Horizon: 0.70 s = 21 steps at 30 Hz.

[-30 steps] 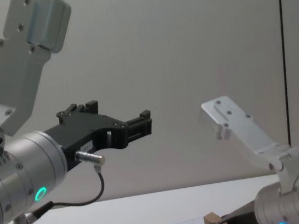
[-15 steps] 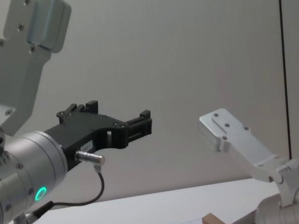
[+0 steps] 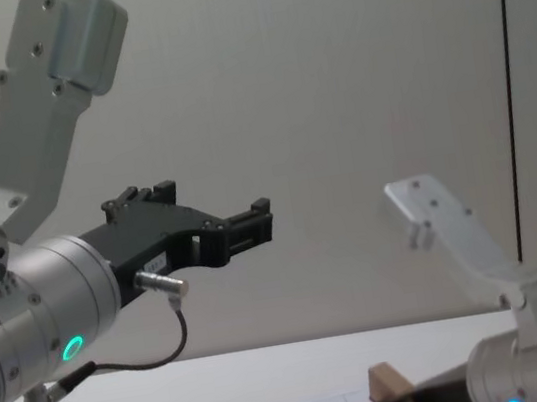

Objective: Use the one hand to pick up the stamp and affix it onto the A4 paper.

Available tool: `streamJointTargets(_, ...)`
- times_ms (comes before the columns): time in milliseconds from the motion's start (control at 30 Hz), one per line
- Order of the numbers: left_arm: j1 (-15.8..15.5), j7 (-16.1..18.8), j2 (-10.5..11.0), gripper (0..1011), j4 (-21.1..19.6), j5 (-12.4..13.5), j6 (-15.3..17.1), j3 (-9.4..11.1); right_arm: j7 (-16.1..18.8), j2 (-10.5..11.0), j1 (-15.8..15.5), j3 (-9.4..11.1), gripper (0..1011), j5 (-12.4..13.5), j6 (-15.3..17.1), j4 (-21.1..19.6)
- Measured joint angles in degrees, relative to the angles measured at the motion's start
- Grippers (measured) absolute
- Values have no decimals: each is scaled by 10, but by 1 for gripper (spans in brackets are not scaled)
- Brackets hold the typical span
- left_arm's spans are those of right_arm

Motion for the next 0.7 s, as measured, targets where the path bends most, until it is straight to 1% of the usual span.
streamJointTargets(133,0,0,0,1001,0,0,0,0,-8,0,-1,7,233,24,-8,-11)
streamJointTargets(167,0,0,0,1001,0,0,0,0,-12,0,-1,10,233,34,-12,-18)
streamJointTargets(367,0,0,0,1001,0,0,0,0,-23,1,-2,22,233,64,-23,-47)
streamJointTargets(467,0,0,0,1001,0,0,0,0,-29,3,-3,27,233,74,-26,-63)
streamJointTargets(700,0,0,0,1001,0,0,0,0,-46,7,-7,35,233,81,-24,-96)
